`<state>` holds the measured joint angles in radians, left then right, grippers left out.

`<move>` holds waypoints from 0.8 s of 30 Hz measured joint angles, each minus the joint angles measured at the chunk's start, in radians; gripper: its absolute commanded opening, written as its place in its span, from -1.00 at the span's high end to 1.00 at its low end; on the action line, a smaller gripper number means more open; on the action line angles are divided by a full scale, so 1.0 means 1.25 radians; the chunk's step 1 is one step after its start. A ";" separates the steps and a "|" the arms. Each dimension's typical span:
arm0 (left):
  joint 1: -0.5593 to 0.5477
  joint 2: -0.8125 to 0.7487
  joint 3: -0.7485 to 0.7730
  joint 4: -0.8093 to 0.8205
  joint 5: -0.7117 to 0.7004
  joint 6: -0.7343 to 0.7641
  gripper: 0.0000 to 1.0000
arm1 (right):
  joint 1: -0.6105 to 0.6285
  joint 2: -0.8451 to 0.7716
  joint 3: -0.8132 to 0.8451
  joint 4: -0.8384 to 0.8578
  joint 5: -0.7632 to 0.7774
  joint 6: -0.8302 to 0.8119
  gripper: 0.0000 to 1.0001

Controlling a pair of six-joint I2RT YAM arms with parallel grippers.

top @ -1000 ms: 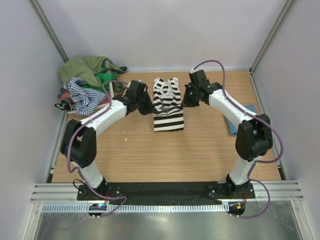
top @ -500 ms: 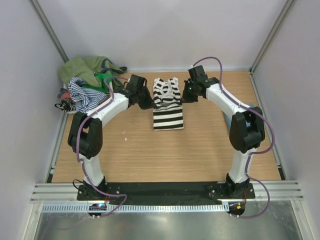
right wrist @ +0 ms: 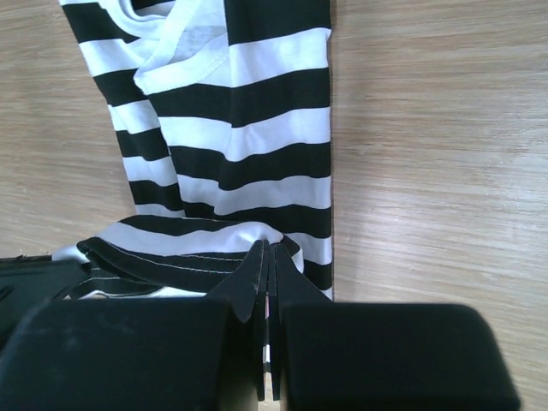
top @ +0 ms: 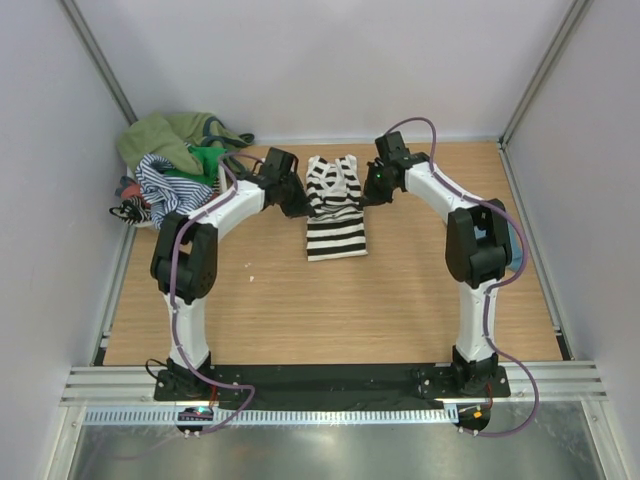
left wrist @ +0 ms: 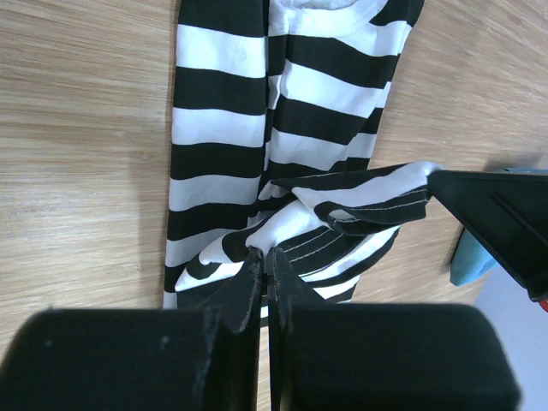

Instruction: Fold and stack the tank tops

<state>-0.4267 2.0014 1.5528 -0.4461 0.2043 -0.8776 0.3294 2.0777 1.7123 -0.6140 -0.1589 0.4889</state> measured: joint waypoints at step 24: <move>0.036 0.068 0.028 0.003 0.031 0.017 -0.24 | -0.009 0.020 0.023 0.034 0.041 0.036 -0.25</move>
<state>-0.3813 2.0865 1.5883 -0.4419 0.2432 -0.8566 0.3176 2.1029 1.7416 -0.5720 -0.1081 0.5335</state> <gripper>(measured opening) 0.605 0.594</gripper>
